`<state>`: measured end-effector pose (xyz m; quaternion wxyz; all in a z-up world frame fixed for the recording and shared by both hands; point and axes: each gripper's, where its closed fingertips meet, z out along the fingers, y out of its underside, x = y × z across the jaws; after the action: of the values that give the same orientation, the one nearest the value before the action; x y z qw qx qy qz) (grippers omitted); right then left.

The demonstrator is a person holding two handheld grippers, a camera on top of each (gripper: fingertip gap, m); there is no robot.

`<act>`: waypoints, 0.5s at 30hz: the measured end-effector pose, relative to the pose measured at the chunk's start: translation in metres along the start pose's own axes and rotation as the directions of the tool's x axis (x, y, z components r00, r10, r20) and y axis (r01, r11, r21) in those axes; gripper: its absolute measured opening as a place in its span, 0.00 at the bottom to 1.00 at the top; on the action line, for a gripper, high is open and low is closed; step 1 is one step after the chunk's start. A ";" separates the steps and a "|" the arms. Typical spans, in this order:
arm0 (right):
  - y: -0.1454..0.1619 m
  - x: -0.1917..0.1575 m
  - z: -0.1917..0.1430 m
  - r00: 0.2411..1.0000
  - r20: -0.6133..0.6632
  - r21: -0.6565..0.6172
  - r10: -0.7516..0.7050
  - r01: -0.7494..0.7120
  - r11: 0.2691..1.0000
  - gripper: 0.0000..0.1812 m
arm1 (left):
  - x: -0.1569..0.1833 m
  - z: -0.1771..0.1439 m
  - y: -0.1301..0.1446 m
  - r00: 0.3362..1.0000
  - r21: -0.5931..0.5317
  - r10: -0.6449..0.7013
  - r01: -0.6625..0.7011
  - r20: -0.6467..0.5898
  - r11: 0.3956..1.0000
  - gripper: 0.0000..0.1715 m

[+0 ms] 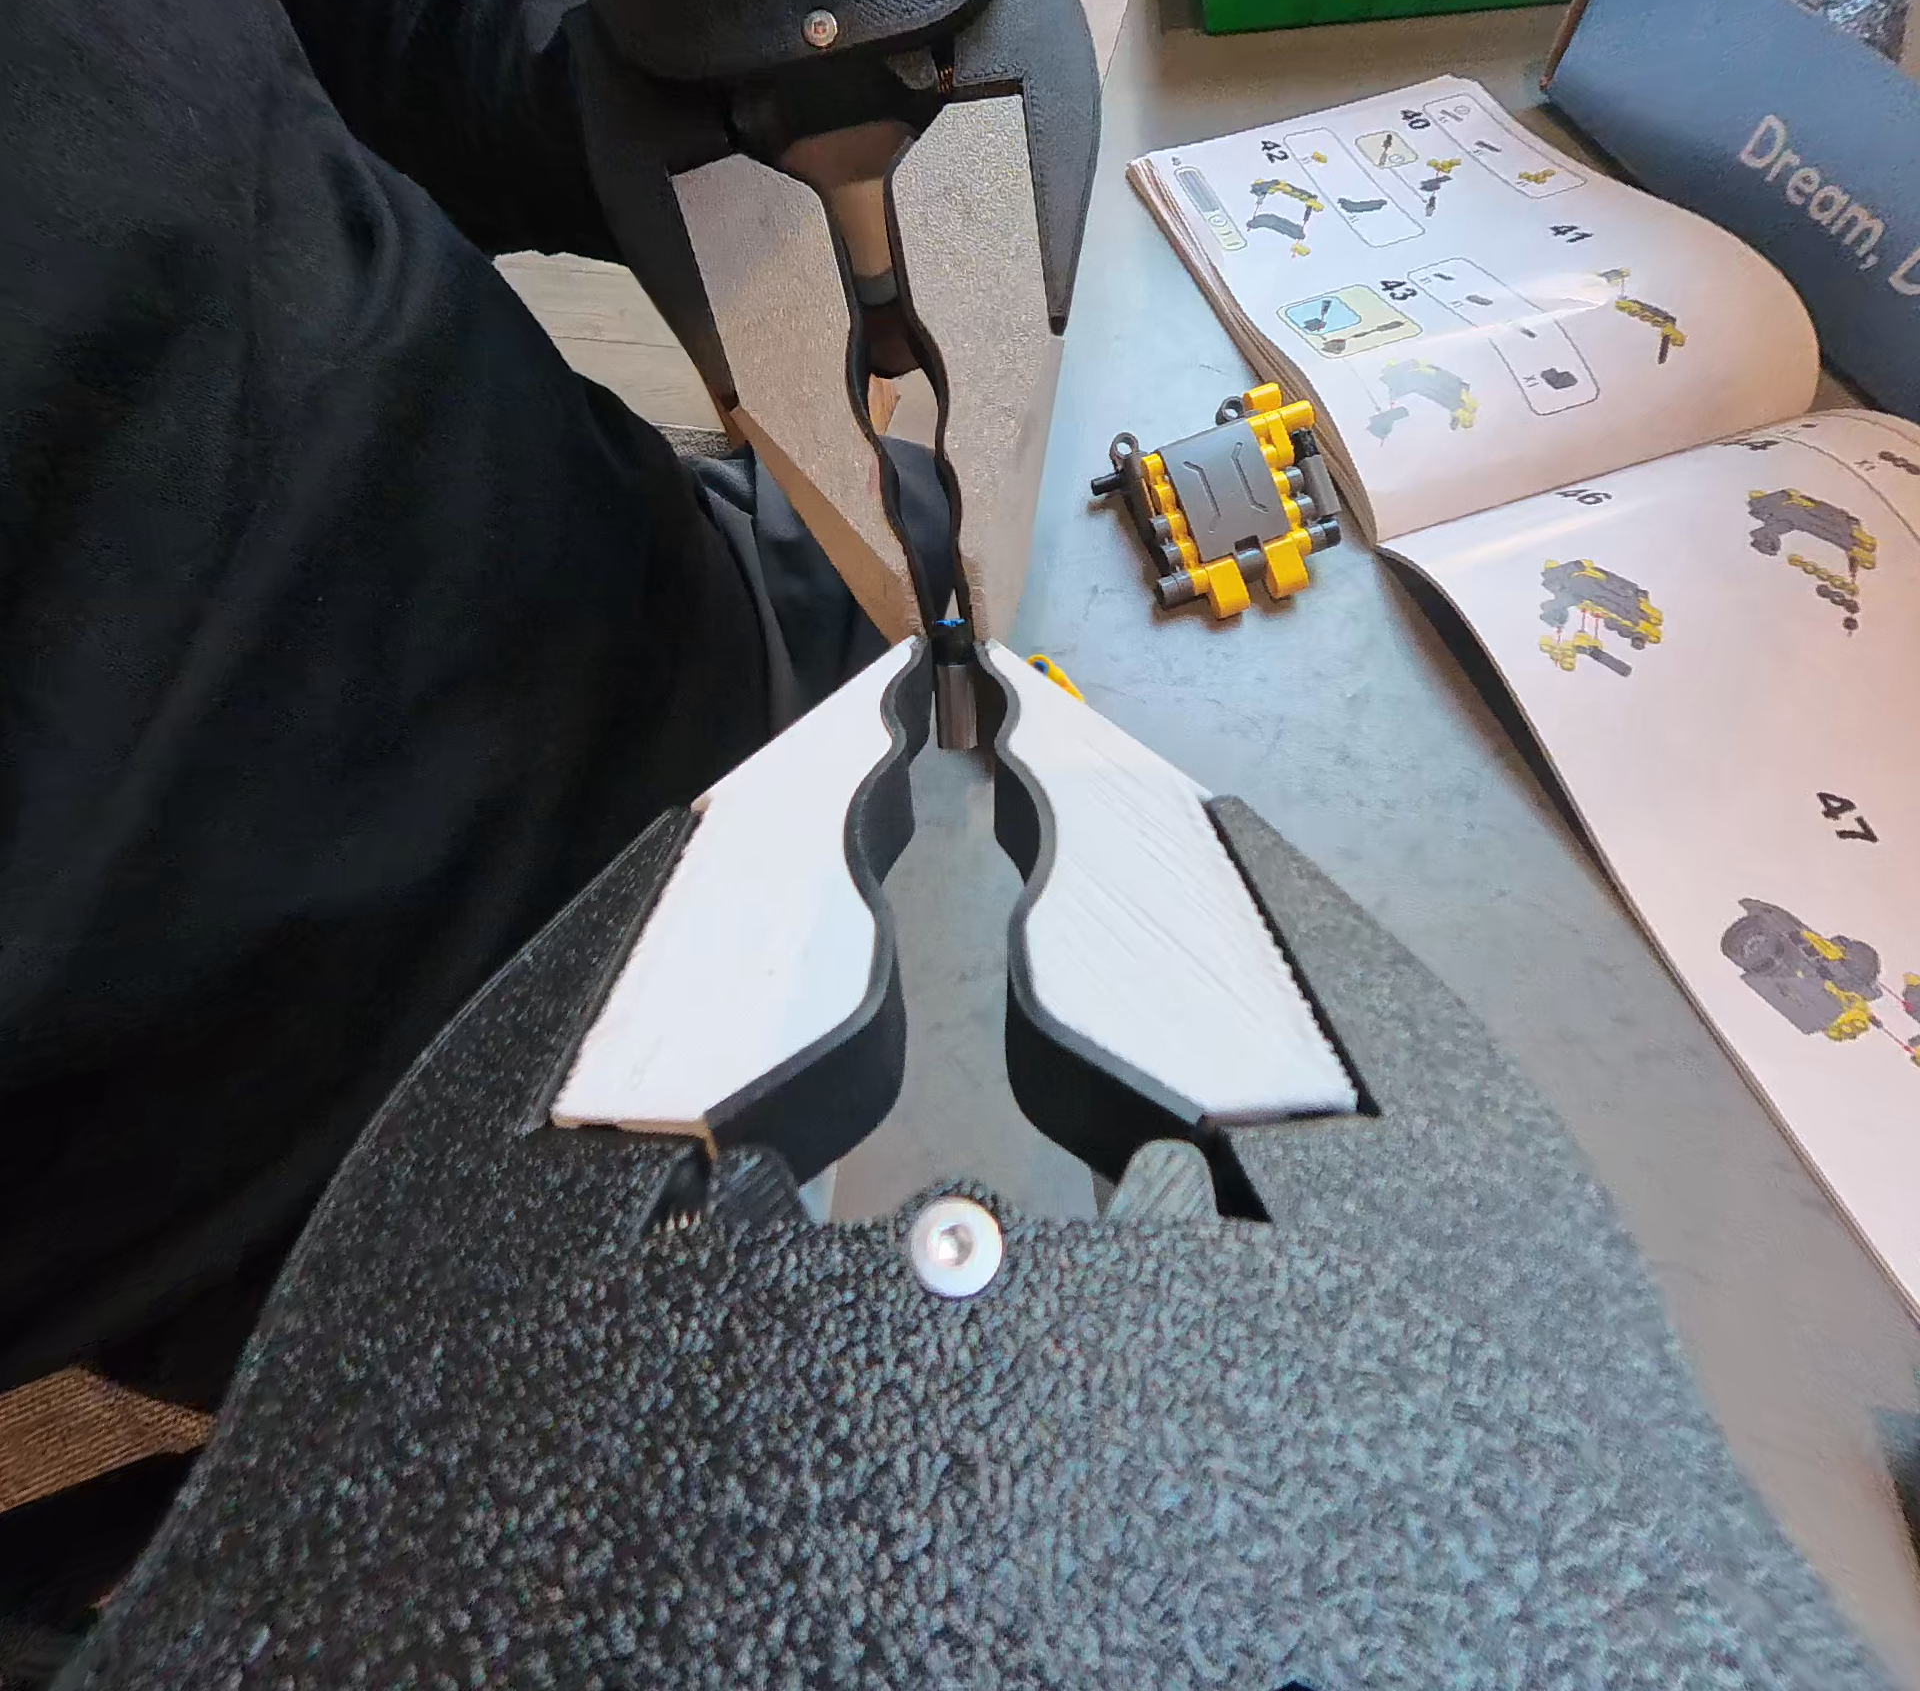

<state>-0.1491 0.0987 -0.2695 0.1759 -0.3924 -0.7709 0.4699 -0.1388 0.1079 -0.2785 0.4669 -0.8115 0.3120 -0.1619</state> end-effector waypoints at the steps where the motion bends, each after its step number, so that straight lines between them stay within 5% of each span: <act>1: 0.001 0.000 0.001 1.000 0.001 -0.007 0.000 0.000 1.000 0.03 | 0.000 0.000 0.001 1.000 -0.003 0.001 -0.001 0.000 1.000 0.01; 5: 0.003 0.001 0.003 0.998 -0.036 -0.035 -0.045 0.044 0.998 0.03 | 0.000 0.001 0.005 1.000 -0.014 -0.014 0.014 0.010 1.000 0.01; 15: 0.010 0.015 -0.004 0.981 -0.143 -0.086 -0.129 0.117 0.989 0.03 | -0.010 -0.004 0.031 0.992 -0.073 -0.053 0.061 0.112 0.995 0.19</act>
<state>-0.1518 0.1152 -0.2781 0.2459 -0.3843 -0.7960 0.3977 -0.1591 0.1007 -0.3027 0.4472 -0.8450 0.2686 -0.1182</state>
